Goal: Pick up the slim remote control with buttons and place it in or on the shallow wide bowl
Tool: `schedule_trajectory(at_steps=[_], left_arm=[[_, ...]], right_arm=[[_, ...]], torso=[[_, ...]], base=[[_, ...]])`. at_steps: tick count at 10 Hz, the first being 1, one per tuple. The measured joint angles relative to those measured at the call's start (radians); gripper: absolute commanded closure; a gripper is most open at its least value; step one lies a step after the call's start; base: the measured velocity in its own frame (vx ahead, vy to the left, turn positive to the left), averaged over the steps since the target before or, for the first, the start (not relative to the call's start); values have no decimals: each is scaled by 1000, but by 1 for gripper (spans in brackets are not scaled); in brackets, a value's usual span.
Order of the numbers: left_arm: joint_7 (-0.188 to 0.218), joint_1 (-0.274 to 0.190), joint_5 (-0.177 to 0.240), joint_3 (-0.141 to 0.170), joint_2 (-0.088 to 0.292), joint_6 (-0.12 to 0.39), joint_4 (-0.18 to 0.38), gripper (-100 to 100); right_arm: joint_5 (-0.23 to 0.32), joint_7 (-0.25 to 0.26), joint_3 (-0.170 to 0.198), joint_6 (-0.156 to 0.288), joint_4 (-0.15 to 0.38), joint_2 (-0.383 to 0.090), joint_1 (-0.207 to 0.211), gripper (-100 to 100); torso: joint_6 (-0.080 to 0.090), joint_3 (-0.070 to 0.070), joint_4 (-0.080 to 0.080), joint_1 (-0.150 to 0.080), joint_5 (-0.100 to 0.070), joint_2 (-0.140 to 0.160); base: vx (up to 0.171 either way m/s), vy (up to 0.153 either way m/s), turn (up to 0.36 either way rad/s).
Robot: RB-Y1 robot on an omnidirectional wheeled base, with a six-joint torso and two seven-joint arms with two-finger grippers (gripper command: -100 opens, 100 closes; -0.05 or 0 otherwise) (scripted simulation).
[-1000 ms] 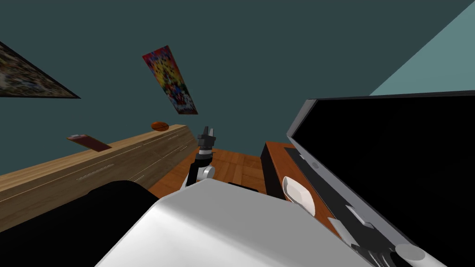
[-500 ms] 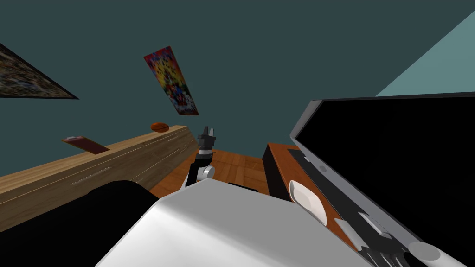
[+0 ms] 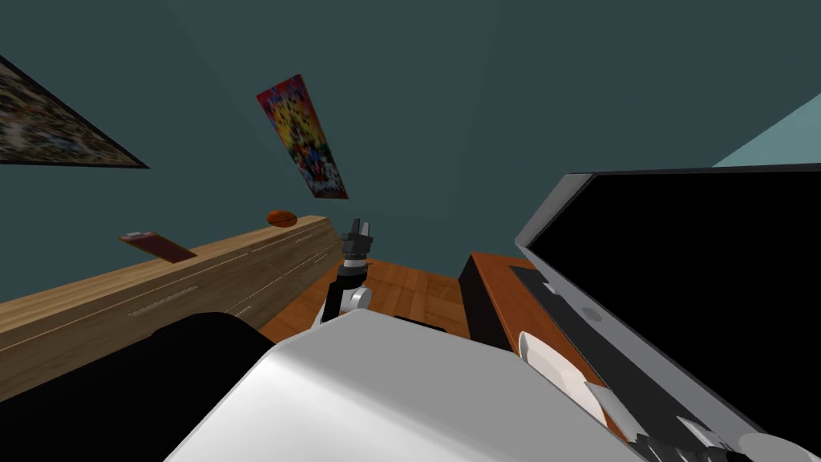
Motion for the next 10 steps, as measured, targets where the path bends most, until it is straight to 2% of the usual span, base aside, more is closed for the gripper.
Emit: schedule_trajectory(at_steps=[2, 8, 9, 10], left_arm=[[0, 0, 0, 0, 0, 0, 0, 0], [0, 0, 0, 0, 0, 0, 0, 0], [0, 0, 0, 0, 0, 0, 0, 0], [0, 0, 0, 0, 0, 0, 0, 0]], right_arm=[[-14, -36, -10, 23, -28, 14, 22, 100], [-66, -147, -40, 61, -64, 76, 80, 100], [-68, -151, -41, 62, -65, 78, 80, -100], [-68, -151, -41, 62, -65, 77, 80, -100]], torso=[[1, 2, 1, -2, -1, 2], [1, 2, 1, -4, -1, 3], [2, 3, 1, -3, 0, 5], [3, 4, 2, -2, 0, 7]], base=[[90, -9, 122], [89, -23, 107], [9, -3, 0], [0, 0, 0]])
